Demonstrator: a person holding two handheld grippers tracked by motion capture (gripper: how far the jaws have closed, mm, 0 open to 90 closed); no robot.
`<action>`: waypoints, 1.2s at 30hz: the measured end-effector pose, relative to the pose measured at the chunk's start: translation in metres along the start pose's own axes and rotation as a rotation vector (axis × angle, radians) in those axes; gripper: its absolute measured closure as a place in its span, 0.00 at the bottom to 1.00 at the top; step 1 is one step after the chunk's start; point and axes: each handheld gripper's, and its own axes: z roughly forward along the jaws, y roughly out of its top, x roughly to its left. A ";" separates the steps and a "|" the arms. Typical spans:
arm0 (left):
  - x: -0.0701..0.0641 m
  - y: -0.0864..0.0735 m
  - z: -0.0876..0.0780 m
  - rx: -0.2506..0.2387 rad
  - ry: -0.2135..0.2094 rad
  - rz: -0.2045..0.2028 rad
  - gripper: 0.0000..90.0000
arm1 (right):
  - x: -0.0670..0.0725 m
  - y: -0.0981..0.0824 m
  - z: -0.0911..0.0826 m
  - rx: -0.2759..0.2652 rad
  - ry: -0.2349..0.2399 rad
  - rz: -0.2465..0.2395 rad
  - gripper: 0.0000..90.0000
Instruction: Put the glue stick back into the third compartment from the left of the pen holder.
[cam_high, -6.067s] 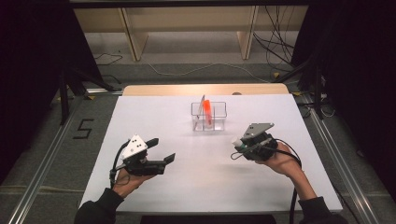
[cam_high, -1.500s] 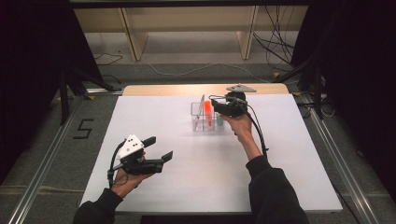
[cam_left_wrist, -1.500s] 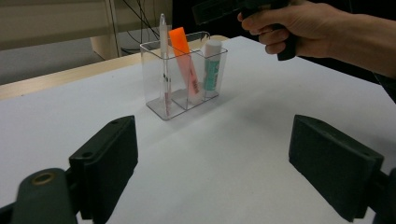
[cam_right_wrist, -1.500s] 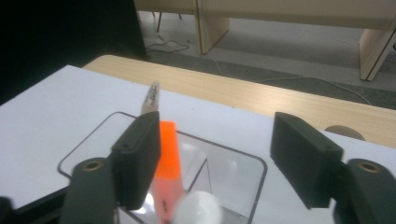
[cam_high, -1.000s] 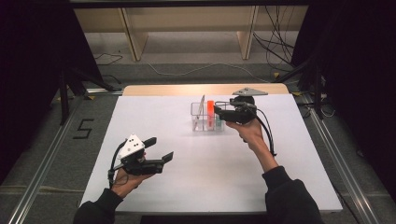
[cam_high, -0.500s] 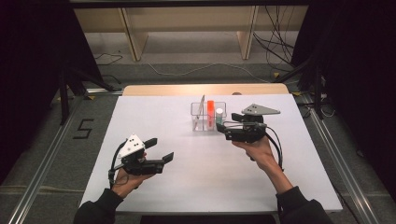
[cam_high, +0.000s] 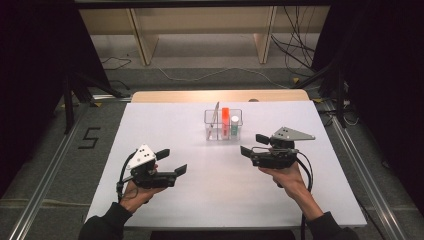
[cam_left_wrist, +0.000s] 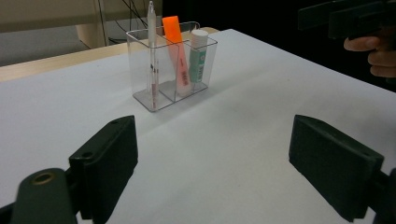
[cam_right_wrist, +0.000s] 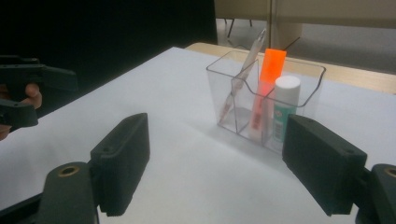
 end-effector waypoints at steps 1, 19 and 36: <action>0.000 0.000 0.000 -0.001 0.000 0.000 0.17 | 0.000 -0.002 -0.002 0.002 0.005 -0.002 0.27; -0.007 -0.002 -0.004 0.012 -0.017 -0.002 0.17 | 0.010 -0.039 -0.026 -0.010 0.015 -0.047 0.26; -0.013 -0.008 -0.007 0.024 -0.046 -0.019 0.17 | 0.008 -0.061 -0.046 -0.010 0.010 -0.027 0.25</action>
